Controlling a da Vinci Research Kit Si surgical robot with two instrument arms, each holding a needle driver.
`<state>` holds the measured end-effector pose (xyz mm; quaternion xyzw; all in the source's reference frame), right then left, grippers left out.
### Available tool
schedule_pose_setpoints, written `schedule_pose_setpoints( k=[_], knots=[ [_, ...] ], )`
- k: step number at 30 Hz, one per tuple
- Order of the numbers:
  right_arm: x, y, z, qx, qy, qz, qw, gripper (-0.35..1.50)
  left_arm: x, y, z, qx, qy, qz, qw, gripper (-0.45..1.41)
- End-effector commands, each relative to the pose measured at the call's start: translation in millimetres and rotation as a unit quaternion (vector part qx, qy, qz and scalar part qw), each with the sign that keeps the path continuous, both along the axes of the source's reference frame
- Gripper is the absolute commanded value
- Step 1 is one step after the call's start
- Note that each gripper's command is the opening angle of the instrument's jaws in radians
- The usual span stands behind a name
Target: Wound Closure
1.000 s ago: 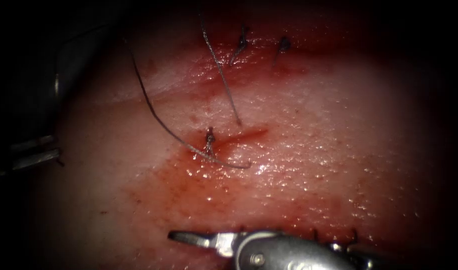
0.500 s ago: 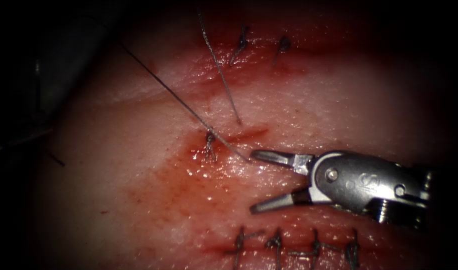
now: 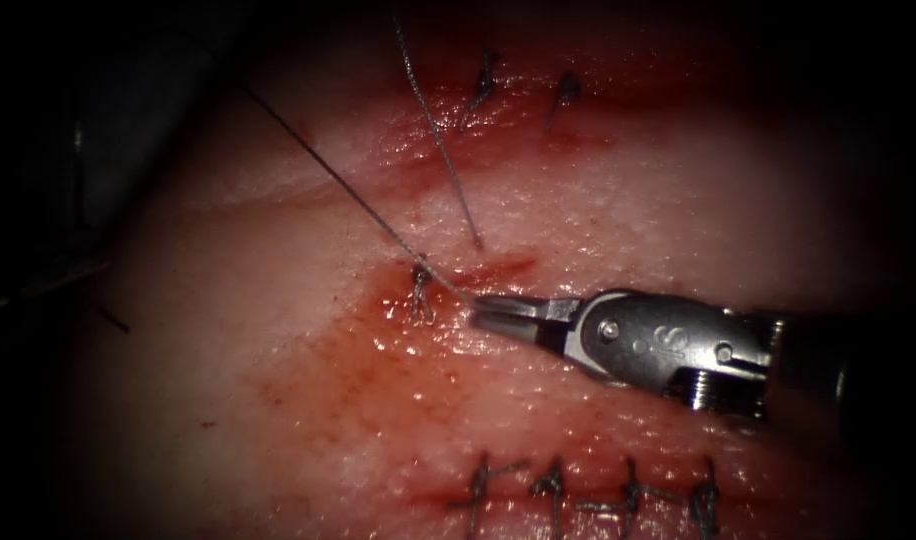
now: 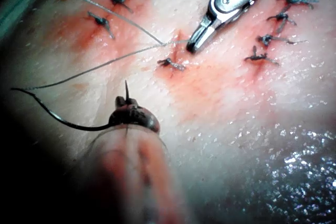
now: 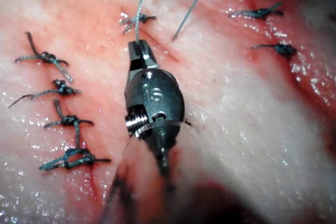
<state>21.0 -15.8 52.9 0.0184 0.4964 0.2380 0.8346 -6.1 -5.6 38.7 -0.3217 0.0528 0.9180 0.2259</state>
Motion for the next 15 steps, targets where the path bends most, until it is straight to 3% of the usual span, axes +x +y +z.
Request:
schedule_pose_setpoints(
  k=[1,7,15],
  knots=[
    [0.5,-0.8,-0.5,0.004,0.001,-0.002,1.000,-0.35,-0.6,0.0,0.6,0.000,-0.001,0.000,1.000,-0.45],
    [0.4,-2.3,-4.5,0.020,-0.001,-0.024,1.000,-0.35,-0.6,-0.1,0.6,0.000,0.000,0.000,1.000,-0.45],
    [2.4,-5.5,-8.4,0.036,0.009,-0.069,0.997,-0.35,-0.6,-0.2,0.6,-0.001,0.000,0.000,1.000,-0.45]
  ],
)
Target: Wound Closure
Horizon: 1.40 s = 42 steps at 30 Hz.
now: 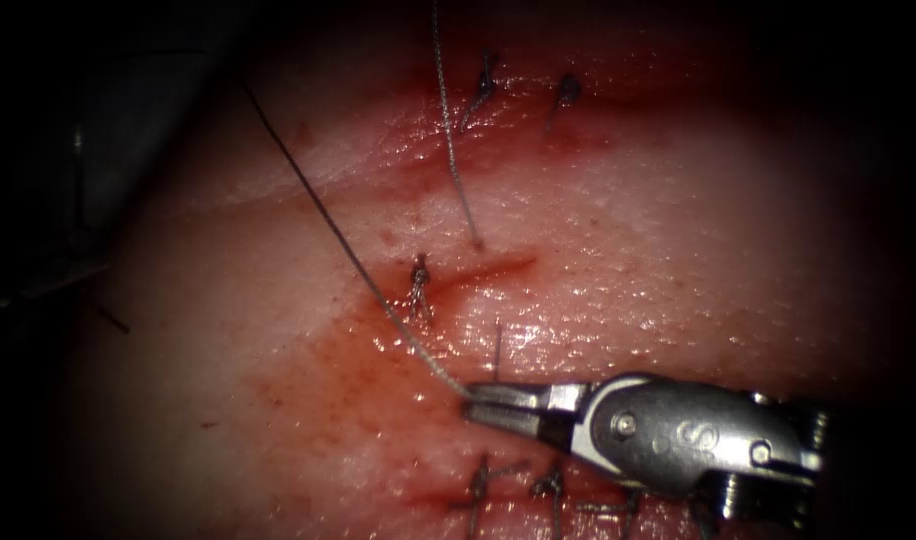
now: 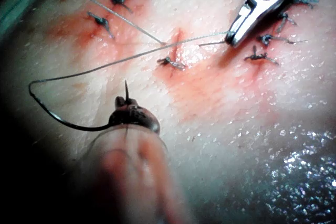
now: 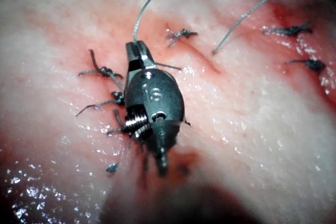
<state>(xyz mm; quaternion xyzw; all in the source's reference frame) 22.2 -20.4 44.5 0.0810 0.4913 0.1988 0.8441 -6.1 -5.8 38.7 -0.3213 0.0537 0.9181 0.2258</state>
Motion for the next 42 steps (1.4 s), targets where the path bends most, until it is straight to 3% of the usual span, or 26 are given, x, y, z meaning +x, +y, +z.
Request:
schedule_pose_setpoints(
  k=[1,11,22,23,25,26,29,31,37,40,42],
  knots=[
    [1.4,-1.3,-0.4,0.002,0.002,-0.007,1.000,-0.35,-0.6,-0.1,0.6,0.000,-0.001,0.000,1.000,-0.45],
    [4.4,-4.8,-3.6,0.049,0.029,-0.025,0.998,-0.35,-0.6,-0.2,0.6,-0.001,0.000,0.000,1.000,-0.45],
    [6.0,-5.9,-4.6,0.071,0.040,-0.027,0.996,-0.35,-0.6,-0.3,0.6,-0.001,0.000,0.000,1.000,-0.45],
    [6.3,-5.5,-4.5,0.055,0.052,-0.037,0.996,-0.18,-0.6,-0.3,0.6,-0.001,0.000,0.000,1.000,-0.45],
    [6.4,-4.6,-4.4,0.042,0.080,-0.032,0.995,0.83,-0.6,-0.3,0.6,-0.001,0.000,0.000,1.000,-0.45],
    [6.2,-4.0,-4.4,0.037,0.098,-0.027,0.994,1.18,-0.6,-0.3,0.6,-0.001,0.000,0.000,1.000,-0.45],
    [4.8,-1.8,-4.4,-0.005,0.114,-0.007,0.993,1.45,-0.5,-0.3,0.6,-0.001,0.000,0.001,1.000,-0.45],
    [3.3,-0.3,-4.4,-0.029,0.111,0.011,0.993,1.48,-0.2,-0.1,0.6,-0.001,-0.001,0.005,1.000,-0.45],
    [-1.9,2.6,-4.6,-0.042,0.108,0.025,0.993,1.45,2.2,1.2,1.2,-0.031,0.057,-0.006,0.998,-0.45],
    [-2.9,3.2,-4.0,-0.058,0.098,0.018,0.993,1.28,2.6,1.3,1.6,-0.032,0.064,-0.008,0.997,-0.45],
    [-2.7,4.0,-2.1,-0.069,0.086,0.017,0.994,1.29,2.1,1.2,1.7,-0.033,0.066,-0.010,0.997,-0.45]
  ],
)
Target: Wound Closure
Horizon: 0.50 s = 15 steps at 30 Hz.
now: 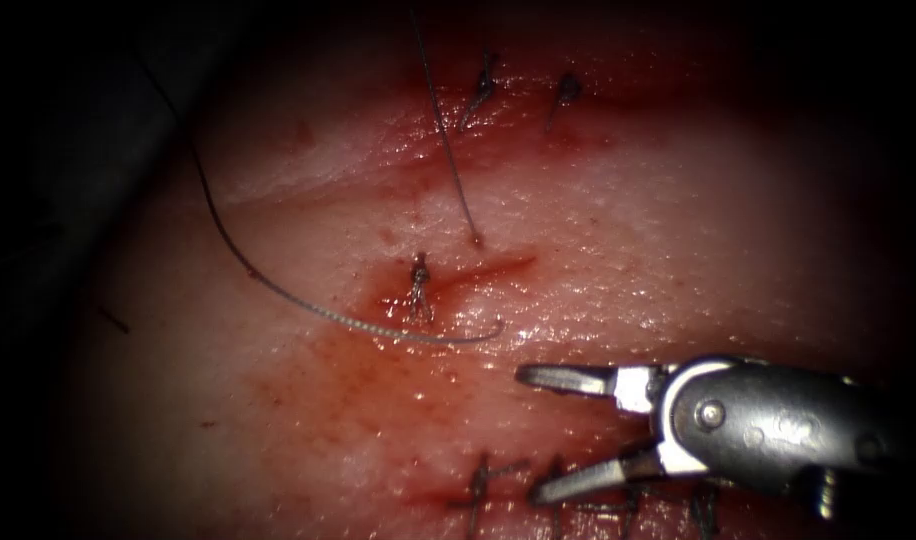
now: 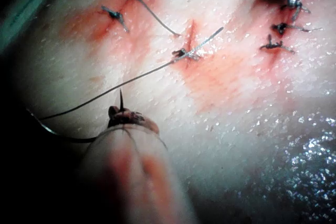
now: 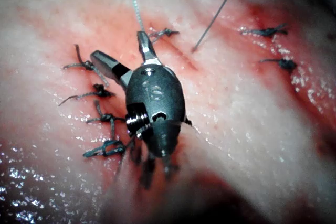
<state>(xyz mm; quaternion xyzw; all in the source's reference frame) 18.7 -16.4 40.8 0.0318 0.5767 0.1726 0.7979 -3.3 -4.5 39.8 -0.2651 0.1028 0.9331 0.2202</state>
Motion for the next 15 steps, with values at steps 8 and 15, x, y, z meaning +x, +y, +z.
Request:
schedule_pose_setpoints(
  k=[8,15],
  knots=[
    [1.8,1.4,8.9,-0.024,-0.037,0.006,0.999,1.33,-2.6,-0.8,0.6,0.003,-0.028,0.007,1.000,-0.45],
    [2.1,0.5,10.2,-0.031,-0.078,0.015,0.996,0.02,-2.7,-0.9,0.5,0.004,-0.025,0.009,1.000,-0.45]
  ],
)
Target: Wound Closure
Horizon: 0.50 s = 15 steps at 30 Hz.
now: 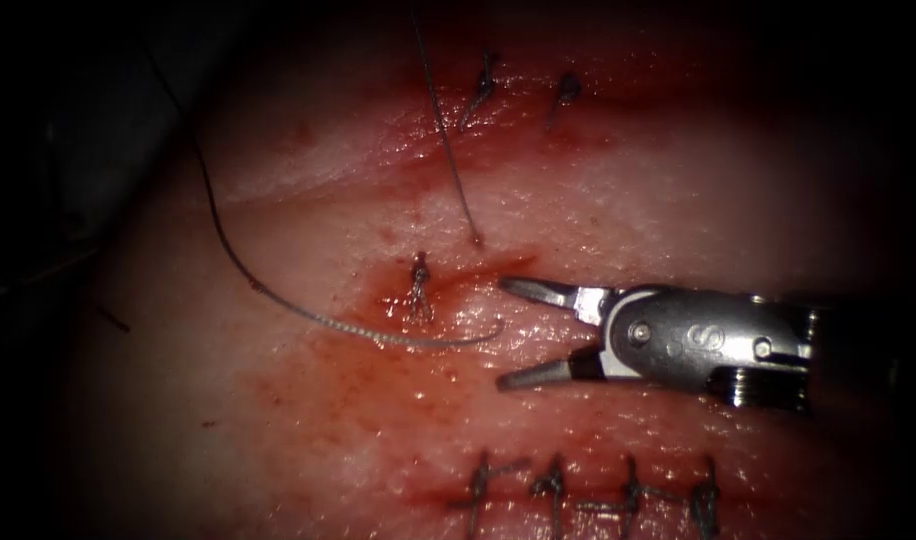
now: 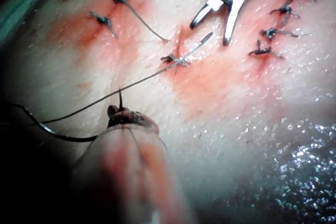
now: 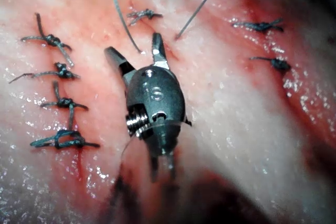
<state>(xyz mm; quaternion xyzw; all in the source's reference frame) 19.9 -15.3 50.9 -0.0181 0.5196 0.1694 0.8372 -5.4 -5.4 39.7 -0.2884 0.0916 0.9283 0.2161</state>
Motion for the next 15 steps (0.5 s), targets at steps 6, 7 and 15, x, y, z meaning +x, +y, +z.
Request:
schedule_pose_setpoints(
  k=[6,7,15],
  knots=[
    [1.5,-1.2,-0.9,0.005,-0.009,-0.005,1.000,-0.35,-0.9,-0.2,0.6,0.001,0.001,0.002,1.000,-0.45],
    [1.5,-1.4,-1.1,0.005,-0.010,-0.006,1.000,-0.35,-1.0,-0.2,0.6,0.001,0.001,0.003,1.000,-0.45],
    [0.9,-3.3,-3.5,0.027,-0.026,-0.061,0.997,-0.35,-1.0,-0.3,0.6,0.002,0.000,0.005,1.000,-0.45]
  ],
)
